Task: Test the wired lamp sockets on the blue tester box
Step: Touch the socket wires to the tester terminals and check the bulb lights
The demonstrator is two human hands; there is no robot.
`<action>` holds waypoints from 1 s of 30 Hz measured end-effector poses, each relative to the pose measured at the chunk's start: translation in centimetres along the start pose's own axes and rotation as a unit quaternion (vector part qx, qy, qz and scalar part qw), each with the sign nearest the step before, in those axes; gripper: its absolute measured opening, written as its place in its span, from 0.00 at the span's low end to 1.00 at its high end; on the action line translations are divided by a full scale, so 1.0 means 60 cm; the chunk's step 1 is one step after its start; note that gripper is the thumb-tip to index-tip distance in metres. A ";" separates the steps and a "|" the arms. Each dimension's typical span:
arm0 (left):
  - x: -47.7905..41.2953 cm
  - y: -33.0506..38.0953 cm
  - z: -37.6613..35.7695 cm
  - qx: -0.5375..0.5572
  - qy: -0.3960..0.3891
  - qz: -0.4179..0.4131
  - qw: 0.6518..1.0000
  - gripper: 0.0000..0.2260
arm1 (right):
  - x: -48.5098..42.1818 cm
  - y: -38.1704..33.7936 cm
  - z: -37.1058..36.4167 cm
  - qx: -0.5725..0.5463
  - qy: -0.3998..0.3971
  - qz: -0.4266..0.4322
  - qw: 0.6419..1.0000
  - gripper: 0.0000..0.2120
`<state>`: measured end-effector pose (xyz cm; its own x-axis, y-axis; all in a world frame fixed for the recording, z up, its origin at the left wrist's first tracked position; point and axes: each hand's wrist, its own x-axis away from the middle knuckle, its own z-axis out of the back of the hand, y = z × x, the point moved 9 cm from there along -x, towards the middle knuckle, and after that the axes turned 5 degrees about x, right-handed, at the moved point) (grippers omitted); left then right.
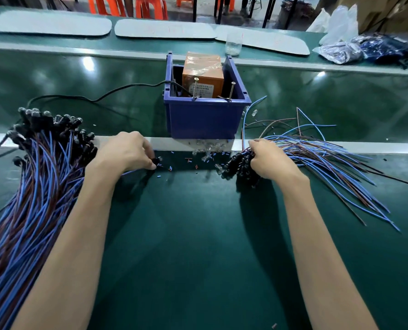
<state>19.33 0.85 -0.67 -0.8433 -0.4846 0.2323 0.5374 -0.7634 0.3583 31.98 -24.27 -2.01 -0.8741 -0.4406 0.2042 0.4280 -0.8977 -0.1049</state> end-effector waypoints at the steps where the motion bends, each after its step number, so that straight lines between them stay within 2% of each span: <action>1: 0.002 0.009 0.002 0.004 0.005 -0.010 1.000 0.06 | -0.003 0.002 -0.003 0.003 -0.006 0.000 1.000 0.17; 3: 0.008 0.030 0.008 0.019 0.020 -0.033 0.999 0.06 | -0.006 0.007 -0.012 -0.001 -0.024 -0.002 1.000 0.22; 6: 0.018 0.061 0.014 0.063 0.026 -0.075 0.995 0.05 | -0.003 0.012 -0.009 -0.036 -0.018 -0.012 0.999 0.22; 8: 0.028 0.084 0.019 0.106 0.038 -0.108 0.988 0.04 | 0.002 0.003 0.021 -0.079 0.046 0.009 0.996 0.20; 10: 0.040 0.110 0.029 0.168 0.067 -0.150 0.972 0.05 | 0.019 -0.024 0.063 -0.153 0.127 0.075 0.977 0.16; 11: 0.046 0.125 0.034 0.204 0.081 -0.172 0.960 0.05 | 0.028 -0.039 0.075 -0.209 0.132 0.114 0.962 0.15; 12: 0.054 0.139 0.037 0.245 0.087 -0.195 0.946 0.05 | 0.039 -0.058 0.078 -0.284 0.101 0.151 0.941 0.14; 14: 0.072 0.169 0.035 0.337 0.064 -0.231 0.910 0.06 | 0.062 -0.106 0.070 -0.432 -0.009 0.217 0.876 0.11; 15: 0.081 0.181 0.033 0.380 0.048 -0.243 0.891 0.06 | 0.071 -0.123 0.070 -0.477 -0.033 0.241 0.844 0.10; 17: 0.094 0.197 0.030 0.452 0.034 -0.254 0.854 0.08 | 0.076 -0.137 0.081 -0.545 -0.015 0.262 0.797 0.09; 19: 0.098 0.201 0.028 0.513 0.034 -0.241 0.823 0.08 | 0.072 -0.129 0.095 -0.599 0.023 0.244 0.762 0.09; 22: 0.089 0.190 0.023 0.606 0.042 -0.177 0.774 0.03 | 0.062 -0.100 0.105 -0.605 0.093 0.198 0.766 0.09; 24: 0.082 0.183 0.014 0.609 0.031 -0.130 0.782 0.06 | 0.061 -0.082 0.113 -0.606 0.137 0.180 0.763 0.09; 27: 0.073 0.182 -0.023 0.582 -0.064 -0.063 0.808 0.18 | 0.065 -0.074 0.125 -0.592 0.168 0.179 0.768 0.11; 29: 0.065 0.176 -0.046 0.600 -0.096 -0.016 0.794 0.21 | 0.069 -0.076 0.129 -0.582 0.170 0.189 0.772 0.13; 30: 0.061 0.172 -0.055 0.630 -0.100 0.011 0.770 0.22 | 0.072 -0.079 0.131 -0.578 0.171 0.196 0.773 0.14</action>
<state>21.76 -10.23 0.91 -0.8846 -0.3194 0.3398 0.2350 0.3241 0.9164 27.96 -21.97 7.00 -0.8230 -0.4745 -0.3122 0.3568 -0.0042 -0.9342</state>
